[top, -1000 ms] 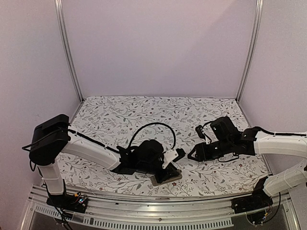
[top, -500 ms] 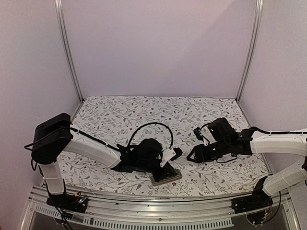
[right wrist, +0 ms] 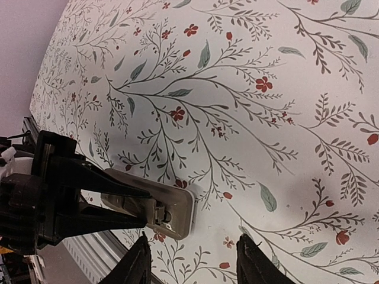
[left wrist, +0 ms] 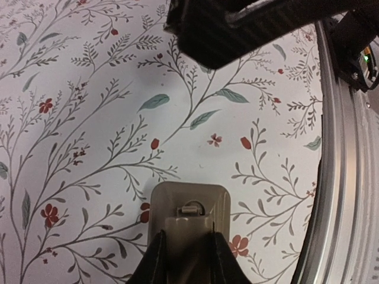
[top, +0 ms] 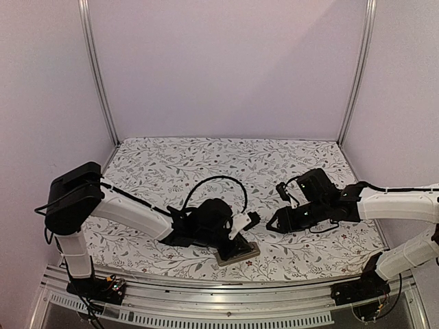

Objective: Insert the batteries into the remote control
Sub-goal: Place the battery cover on the remote control without the battery cover.

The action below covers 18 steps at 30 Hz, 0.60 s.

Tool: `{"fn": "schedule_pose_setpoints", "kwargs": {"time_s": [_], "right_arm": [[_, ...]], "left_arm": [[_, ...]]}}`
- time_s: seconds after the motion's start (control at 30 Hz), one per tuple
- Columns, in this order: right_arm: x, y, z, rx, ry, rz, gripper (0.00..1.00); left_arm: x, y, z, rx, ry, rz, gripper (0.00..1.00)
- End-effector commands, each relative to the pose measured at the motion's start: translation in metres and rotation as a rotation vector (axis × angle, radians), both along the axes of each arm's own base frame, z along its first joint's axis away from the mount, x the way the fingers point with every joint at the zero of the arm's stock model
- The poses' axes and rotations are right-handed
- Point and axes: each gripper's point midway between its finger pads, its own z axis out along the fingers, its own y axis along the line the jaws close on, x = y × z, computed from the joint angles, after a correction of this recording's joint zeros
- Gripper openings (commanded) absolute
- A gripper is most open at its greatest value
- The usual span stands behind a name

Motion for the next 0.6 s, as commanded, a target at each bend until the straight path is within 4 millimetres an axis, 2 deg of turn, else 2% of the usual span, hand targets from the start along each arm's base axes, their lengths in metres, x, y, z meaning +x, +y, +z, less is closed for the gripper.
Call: {"fn": "schedule_pose_setpoints", "kwargs": {"time_s": [0.0, 0.57], "right_arm": [[0.0021, 0.0019, 0.0041, 0.015, -0.008, 0.003, 0.48], [0.0013, 0.0016, 0.0064, 0.023, -0.008, -0.001, 0.48]], "left_arm": [[0.0047, 0.0091, -0.017, 0.091, -0.029, 0.002, 0.1], [-0.0043, 0.0166, -0.0206, 0.121, 0.011, -0.013, 0.11]]}}
